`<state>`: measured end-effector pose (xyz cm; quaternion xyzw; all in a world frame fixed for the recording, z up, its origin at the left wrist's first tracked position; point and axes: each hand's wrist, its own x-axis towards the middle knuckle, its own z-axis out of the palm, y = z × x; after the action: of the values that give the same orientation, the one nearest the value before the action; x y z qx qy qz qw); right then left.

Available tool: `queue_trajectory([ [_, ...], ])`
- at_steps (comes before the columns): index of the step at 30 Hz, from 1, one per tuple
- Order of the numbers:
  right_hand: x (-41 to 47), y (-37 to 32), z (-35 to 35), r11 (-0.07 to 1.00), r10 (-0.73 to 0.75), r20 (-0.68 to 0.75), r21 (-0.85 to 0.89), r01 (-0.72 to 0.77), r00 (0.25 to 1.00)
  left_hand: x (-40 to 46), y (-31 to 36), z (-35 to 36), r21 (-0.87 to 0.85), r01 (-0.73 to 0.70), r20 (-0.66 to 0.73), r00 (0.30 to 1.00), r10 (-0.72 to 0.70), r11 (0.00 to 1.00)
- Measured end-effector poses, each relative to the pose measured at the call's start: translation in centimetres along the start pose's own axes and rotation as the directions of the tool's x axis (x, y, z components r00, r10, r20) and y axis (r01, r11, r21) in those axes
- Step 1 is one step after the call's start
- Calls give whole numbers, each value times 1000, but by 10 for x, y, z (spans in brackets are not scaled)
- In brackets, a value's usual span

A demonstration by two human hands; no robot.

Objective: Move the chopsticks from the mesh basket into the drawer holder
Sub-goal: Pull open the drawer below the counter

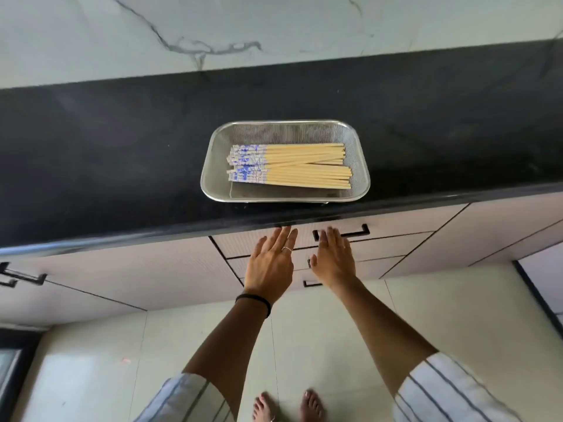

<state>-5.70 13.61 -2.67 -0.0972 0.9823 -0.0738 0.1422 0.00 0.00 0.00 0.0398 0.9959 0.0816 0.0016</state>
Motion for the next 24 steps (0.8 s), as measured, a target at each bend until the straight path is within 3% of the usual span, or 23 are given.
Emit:
queue_trajectory([
  [8, 42, -3, -4, 994, 102, 229, 11, -107, 968, 12, -14, 0, 30, -71, -60, 995, 73, 997],
  [12, 39, -1, 0, 996, 84, 210, -55, -74, 974, 17, -17, -4, 65, -141, -60, 988, 145, 988],
  [20, 13, 8, 3, 998, 55, 176, 26, -61, 983, 7, -31, -14, 120, -287, -33, 956, 293, 950],
  [24, -1, 13, 8, 998, 44, 173, 26, -49, 984, -5, -32, -13, 144, -245, -33, 967, 252, 959],
])
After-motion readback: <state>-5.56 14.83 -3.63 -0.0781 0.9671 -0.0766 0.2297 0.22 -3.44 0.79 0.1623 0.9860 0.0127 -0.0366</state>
